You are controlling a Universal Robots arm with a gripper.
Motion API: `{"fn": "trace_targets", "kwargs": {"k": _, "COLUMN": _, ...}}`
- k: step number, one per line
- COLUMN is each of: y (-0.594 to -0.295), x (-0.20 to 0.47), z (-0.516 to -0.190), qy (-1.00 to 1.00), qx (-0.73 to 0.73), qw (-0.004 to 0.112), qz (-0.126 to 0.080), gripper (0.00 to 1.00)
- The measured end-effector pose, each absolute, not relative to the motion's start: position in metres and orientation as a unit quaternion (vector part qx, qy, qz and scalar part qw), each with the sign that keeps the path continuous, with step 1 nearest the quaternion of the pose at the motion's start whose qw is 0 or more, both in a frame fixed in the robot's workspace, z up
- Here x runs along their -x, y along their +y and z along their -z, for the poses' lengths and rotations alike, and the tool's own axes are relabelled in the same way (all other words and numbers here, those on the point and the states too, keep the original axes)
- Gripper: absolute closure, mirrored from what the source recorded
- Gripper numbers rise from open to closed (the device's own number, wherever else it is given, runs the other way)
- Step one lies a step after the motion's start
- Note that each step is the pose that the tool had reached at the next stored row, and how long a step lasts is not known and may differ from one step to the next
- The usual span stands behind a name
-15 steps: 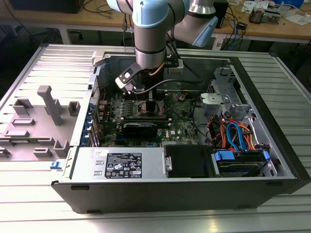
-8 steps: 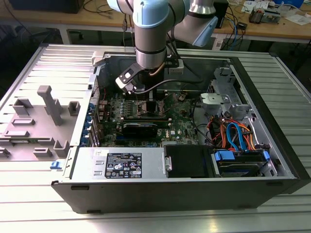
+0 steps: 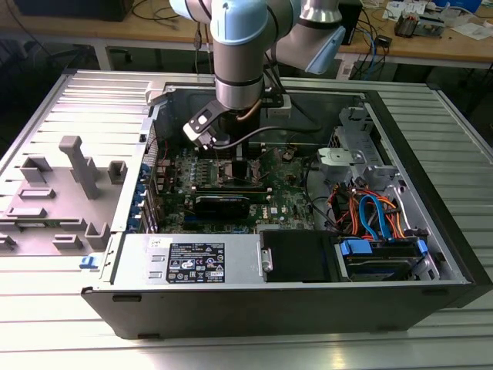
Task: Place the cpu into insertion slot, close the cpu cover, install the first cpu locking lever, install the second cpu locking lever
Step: 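Place the cpu into insertion slot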
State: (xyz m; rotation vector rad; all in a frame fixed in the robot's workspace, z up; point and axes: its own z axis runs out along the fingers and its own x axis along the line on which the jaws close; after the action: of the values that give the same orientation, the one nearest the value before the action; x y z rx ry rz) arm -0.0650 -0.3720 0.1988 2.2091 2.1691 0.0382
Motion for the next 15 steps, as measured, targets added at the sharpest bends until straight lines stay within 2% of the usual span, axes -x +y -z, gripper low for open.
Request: {"fn": "trace_targets", "kwargs": {"k": 15, "y": -0.3711, "x": 0.0650, "z": -0.2004, "qy": 0.706, "qx": -0.708, "qw": 0.022, "qz": -0.013, "gripper": 0.38}}
